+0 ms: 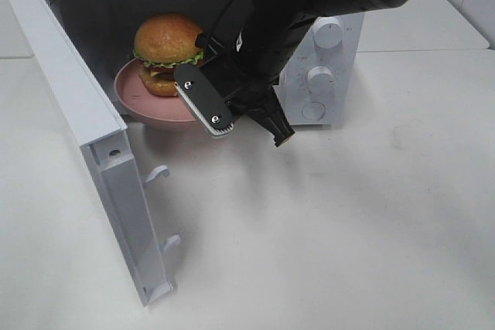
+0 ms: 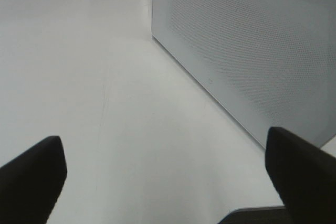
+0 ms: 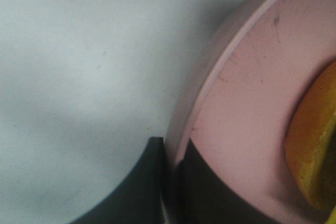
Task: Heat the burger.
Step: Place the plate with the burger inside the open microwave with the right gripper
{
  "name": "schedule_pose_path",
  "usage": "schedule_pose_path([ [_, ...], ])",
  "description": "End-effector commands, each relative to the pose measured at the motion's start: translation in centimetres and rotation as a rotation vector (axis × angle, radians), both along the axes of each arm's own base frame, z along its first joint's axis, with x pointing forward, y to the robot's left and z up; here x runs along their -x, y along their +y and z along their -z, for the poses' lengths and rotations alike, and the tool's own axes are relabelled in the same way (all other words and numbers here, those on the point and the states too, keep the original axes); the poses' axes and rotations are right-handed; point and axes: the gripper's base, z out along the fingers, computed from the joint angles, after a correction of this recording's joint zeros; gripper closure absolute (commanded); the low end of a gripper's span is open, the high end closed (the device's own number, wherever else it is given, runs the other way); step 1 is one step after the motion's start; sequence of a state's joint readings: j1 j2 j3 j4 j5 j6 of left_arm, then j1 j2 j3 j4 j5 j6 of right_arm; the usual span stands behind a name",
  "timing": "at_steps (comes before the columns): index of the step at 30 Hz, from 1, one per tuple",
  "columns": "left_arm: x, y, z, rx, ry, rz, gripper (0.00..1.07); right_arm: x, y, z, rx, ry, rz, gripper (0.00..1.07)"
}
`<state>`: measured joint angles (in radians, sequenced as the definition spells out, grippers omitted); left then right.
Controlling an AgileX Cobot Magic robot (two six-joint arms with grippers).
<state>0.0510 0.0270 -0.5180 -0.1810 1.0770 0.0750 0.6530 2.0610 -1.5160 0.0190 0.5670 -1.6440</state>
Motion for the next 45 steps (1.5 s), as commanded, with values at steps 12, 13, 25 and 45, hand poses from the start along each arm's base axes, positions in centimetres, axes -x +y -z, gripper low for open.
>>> schedule_pose_path([
  [12,0.0,0.0,0.0,0.003,-0.009,0.006,0.09,-3.3,2.0,-1.5,-0.061,-0.086,0.077,1.07],
  [13,0.0,0.0,0.0,0.003,-0.009,0.006,0.09,-3.7,2.3,-1.5,-0.069,-0.094,0.078,1.07],
  [25,0.0,0.0,0.0,0.003,-0.009,0.006,0.09,-6.2,3.6,-1.0,-0.074,-0.119,0.167,1.07],
  [45,0.0,0.0,0.0,0.002,-0.009,0.005,0.09,-8.8,3.8,0.3,-0.118,-0.144,0.231,0.98],
])
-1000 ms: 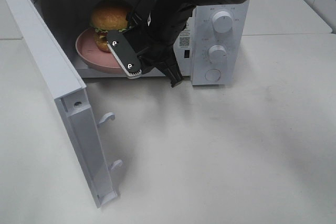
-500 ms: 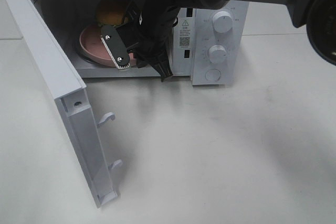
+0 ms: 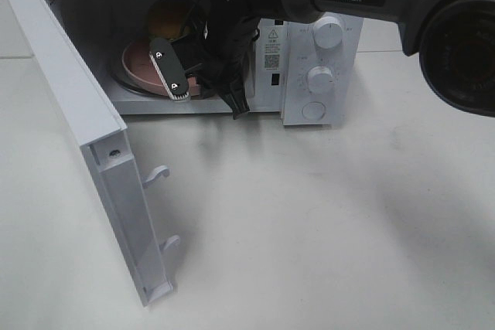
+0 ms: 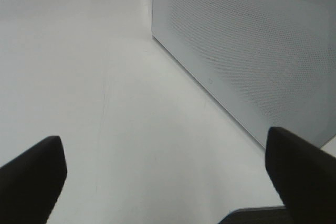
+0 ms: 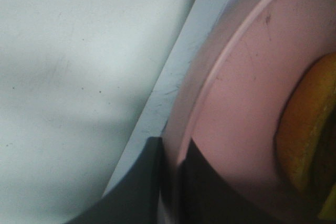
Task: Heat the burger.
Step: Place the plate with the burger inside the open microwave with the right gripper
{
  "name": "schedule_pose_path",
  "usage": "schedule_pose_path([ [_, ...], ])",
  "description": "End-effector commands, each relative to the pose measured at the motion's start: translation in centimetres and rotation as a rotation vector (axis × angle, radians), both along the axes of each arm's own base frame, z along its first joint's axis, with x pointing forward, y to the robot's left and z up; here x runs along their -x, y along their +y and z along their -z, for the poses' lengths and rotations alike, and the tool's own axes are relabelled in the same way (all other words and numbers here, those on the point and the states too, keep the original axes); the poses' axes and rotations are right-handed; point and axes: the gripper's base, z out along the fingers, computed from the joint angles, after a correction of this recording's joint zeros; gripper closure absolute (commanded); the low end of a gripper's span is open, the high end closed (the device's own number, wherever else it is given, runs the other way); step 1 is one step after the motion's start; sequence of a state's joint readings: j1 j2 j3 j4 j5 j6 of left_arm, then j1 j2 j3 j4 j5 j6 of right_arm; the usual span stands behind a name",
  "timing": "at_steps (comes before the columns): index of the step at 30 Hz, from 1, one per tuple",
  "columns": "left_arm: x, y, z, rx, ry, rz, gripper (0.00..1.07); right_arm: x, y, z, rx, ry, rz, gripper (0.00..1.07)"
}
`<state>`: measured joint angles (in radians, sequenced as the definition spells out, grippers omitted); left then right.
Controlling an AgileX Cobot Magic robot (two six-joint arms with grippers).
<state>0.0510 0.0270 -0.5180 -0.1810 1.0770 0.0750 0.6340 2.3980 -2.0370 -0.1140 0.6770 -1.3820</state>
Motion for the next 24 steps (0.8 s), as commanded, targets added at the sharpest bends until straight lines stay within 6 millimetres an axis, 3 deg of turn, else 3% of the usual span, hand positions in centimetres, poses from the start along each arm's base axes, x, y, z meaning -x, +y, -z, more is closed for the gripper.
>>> schedule_pose_path([
  [1,0.0,0.0,0.0,0.002,-0.009,0.005,0.09,-1.2,-0.1,-1.8,-0.084,-0.086,0.037,0.92],
  [3,0.0,0.0,0.0,0.002,-0.009,0.005,0.09,-1.2,-0.1,-1.8,-0.090,-0.085,0.038,0.90],
  [5,0.0,0.0,0.0,0.002,-0.009,0.005,0.09,-1.2,0.0,-1.9,-0.098,-0.092,0.038,0.72],
  [8,0.0,0.0,0.0,0.002,-0.009,0.005,0.09,-1.2,0.0,-1.9,-0.100,-0.092,0.038,0.68],
  [9,0.0,0.0,0.0,0.002,-0.009,0.005,0.09,-1.2,0.0,-1.9,-0.102,-0.093,0.040,0.60],
  [13,0.0,0.0,0.0,0.002,-0.009,0.005,0.09,-1.2,0.1,-1.9,-0.133,-0.078,0.089,0.49],
  [24,0.0,0.0,0.0,0.002,-0.009,0.005,0.09,0.5,0.5,-1.5,-0.153,-0.027,0.107,0.44],
])
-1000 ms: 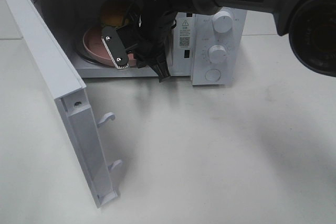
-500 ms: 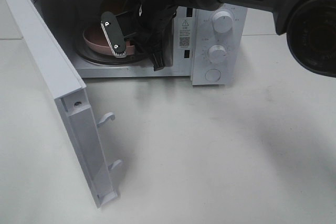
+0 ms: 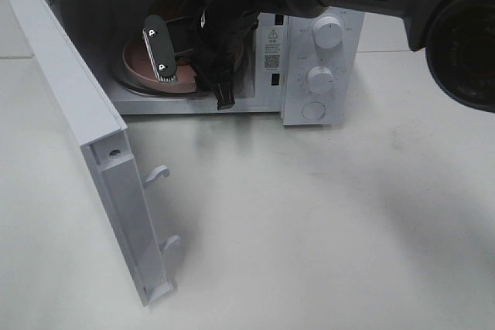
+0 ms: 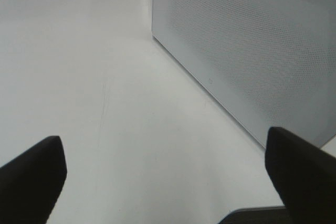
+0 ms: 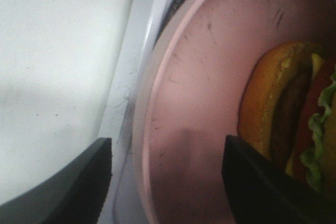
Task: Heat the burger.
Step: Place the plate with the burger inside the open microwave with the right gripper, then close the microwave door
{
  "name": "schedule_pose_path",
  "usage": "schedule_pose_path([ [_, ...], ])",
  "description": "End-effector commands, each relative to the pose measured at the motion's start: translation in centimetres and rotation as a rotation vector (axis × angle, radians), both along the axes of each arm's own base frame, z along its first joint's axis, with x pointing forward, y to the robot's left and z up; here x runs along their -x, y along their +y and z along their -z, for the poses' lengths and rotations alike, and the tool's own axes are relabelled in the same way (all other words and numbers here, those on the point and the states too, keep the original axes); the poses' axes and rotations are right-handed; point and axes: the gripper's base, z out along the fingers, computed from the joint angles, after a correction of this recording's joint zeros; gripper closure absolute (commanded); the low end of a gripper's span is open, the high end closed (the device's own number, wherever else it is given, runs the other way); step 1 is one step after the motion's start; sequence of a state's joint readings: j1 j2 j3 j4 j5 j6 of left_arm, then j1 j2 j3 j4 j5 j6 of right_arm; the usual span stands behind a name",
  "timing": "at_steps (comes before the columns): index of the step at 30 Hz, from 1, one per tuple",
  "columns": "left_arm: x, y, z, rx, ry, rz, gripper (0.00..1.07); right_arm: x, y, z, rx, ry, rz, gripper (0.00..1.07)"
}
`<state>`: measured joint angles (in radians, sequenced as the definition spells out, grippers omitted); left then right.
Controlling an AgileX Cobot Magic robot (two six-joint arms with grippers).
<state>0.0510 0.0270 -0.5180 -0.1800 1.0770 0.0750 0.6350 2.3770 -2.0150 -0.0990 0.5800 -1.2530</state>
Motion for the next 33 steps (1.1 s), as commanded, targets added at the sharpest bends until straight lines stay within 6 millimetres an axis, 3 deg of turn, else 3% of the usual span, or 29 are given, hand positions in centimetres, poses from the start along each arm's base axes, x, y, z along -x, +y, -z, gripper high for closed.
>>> schedule_pose_path([
  [1,0.0,0.0,0.0,0.003,-0.009,0.006,0.09,0.9,0.0,-0.6,-0.019,0.008,0.002,0.43],
  [11,0.0,0.0,0.0,0.003,-0.009,0.006,0.09,3.5,-1.7,-0.9,-0.039,0.016,0.001,0.37],
  [33,0.0,0.0,0.0,0.003,-0.009,0.006,0.09,10.6,-6.9,-4.3,-0.099,-0.021,0.018,0.37],
])
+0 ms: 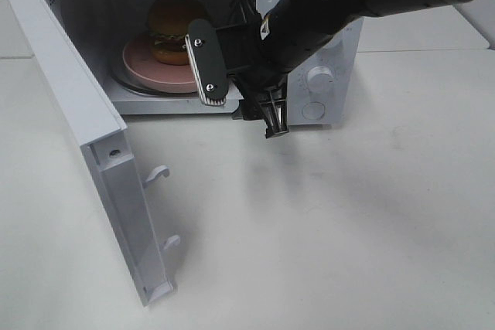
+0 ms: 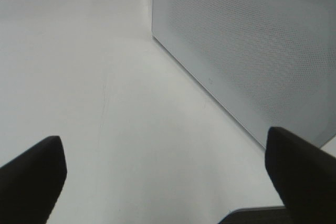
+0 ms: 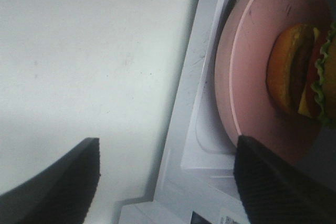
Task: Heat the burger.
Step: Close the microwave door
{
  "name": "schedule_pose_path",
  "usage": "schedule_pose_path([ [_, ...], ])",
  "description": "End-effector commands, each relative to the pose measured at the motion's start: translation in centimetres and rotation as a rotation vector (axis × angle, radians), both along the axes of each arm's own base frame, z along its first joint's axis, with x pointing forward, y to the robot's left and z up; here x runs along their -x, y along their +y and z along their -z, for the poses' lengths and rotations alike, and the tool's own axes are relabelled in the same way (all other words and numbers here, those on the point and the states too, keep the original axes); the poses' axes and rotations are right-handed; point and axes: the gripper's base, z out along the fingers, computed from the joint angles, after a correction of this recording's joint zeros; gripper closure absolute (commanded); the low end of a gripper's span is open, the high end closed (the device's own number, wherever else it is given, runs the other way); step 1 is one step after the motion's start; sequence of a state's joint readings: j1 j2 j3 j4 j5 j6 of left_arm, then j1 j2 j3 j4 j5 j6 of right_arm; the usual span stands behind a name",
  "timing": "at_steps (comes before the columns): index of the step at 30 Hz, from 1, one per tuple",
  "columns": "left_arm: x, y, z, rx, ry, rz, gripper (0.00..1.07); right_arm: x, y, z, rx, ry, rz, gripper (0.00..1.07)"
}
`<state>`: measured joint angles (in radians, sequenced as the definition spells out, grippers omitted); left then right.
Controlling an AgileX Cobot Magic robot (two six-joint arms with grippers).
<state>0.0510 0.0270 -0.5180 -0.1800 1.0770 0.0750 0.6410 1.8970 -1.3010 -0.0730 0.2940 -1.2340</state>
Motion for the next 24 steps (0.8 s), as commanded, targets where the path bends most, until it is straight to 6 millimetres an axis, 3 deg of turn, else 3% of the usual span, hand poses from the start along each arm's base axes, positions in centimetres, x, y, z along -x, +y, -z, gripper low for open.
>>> schedule_pose_path([
  [1,0.0,0.0,0.0,0.003,-0.009,0.006,0.09,1.4,-0.9,-1.2,-0.043,0.003,0.038,0.37],
  [10,0.0,0.0,0.0,0.003,-0.009,0.006,0.09,4.2,-2.9,-2.0,-0.102,0.058,0.138,0.37],
  [24,0.0,0.0,0.0,0.003,-0.009,0.006,0.09,9.6,-7.1,-3.2,-0.305,0.307,0.599,0.37],
])
